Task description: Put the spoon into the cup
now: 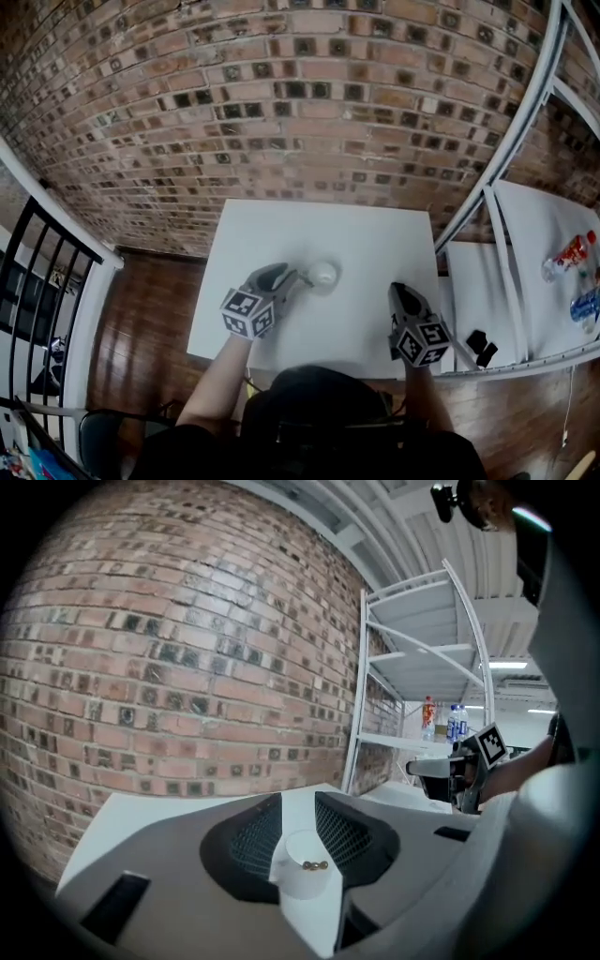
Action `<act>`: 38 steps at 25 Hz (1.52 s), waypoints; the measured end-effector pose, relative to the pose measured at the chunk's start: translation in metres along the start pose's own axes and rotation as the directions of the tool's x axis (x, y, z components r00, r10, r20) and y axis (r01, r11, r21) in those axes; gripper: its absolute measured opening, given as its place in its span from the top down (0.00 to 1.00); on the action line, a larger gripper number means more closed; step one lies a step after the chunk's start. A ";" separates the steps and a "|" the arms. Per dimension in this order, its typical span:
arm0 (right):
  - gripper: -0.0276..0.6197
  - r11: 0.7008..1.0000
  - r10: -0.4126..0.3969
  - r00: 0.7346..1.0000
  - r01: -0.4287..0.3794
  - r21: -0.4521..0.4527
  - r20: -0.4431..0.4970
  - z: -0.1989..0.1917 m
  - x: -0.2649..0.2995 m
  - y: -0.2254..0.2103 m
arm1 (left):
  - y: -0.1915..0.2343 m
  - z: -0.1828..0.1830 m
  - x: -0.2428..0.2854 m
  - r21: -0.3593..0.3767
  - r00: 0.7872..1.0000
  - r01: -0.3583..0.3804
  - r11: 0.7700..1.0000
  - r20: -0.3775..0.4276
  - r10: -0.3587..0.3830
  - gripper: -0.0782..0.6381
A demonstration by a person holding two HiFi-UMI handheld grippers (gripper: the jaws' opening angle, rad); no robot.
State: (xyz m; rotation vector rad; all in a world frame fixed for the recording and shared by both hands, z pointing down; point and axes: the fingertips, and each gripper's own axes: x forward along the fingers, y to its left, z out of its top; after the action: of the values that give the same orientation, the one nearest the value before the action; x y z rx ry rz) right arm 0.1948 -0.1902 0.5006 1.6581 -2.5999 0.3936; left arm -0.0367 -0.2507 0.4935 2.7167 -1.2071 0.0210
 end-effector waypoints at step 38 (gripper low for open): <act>0.95 1.000 -0.016 1.000 0.016 0.015 -0.013 -0.018 0.012 0.030 | 0.087 0.031 -0.168 -0.107 0.924 -0.290 0.951 0.227 0.308 0.89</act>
State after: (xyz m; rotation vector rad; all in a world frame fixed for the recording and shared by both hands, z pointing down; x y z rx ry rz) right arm 0.1611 -0.1853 0.5139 1.6748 -2.5792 0.4224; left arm -0.2154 -0.1892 0.4622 2.5008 -1.6478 -0.3183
